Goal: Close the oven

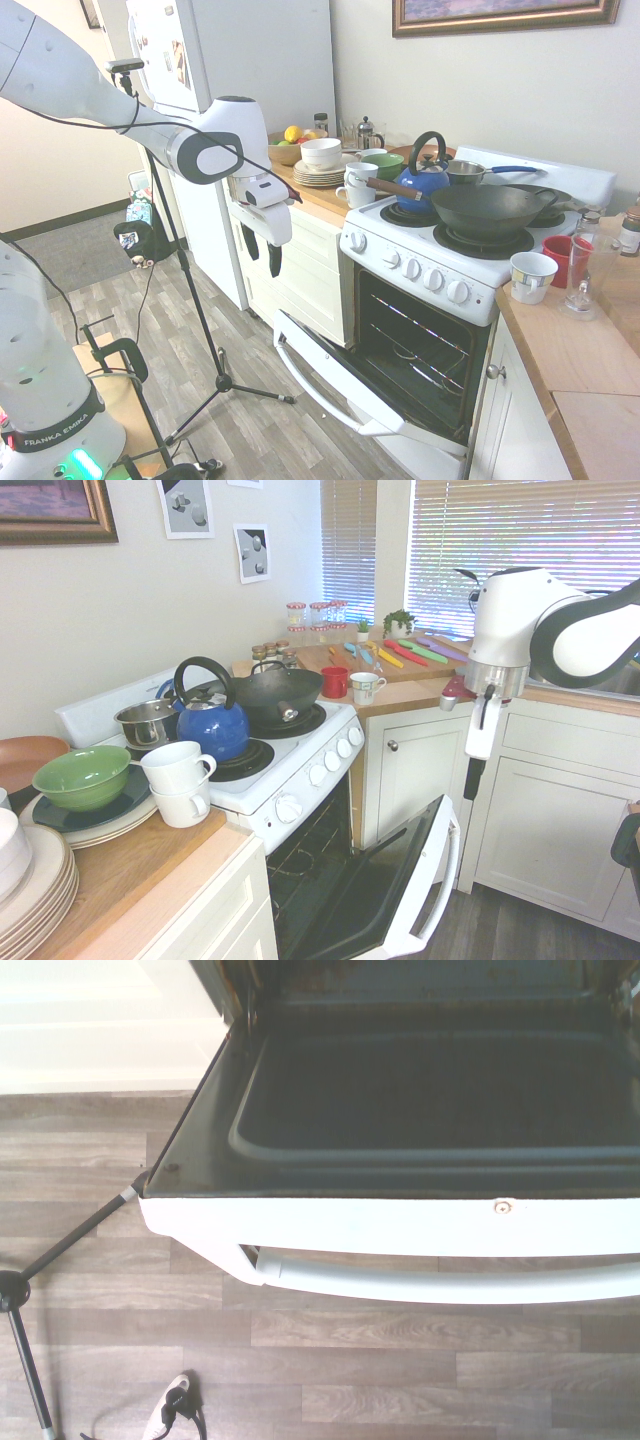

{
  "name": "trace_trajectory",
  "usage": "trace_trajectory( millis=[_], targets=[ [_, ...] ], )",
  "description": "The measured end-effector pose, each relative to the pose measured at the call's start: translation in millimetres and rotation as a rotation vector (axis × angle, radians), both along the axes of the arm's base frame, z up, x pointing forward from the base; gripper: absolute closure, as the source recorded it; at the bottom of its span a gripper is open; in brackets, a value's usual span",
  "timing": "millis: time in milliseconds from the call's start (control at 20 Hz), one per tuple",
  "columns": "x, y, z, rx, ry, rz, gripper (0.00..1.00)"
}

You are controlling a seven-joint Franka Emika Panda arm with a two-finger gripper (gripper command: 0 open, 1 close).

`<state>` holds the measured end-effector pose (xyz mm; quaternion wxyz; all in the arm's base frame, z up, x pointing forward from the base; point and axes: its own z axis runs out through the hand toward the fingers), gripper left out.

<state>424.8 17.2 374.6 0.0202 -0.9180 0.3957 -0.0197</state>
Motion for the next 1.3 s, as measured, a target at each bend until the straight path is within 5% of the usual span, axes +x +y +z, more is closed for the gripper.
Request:
trace_trajectory(
  millis=[300, 850, 1000, 1300],
  targets=[
    [2, -6, -27, -0.035, 0.054, -0.022, 0.0],
    [-54, -23, -233, -0.092, 0.26, -0.093, 0.0],
    [-70, -18, -282, -0.074, 0.246, -0.103, 0.0],
    [-61, 5, -351, -0.048, 0.07, -0.093, 0.0]
  ],
)
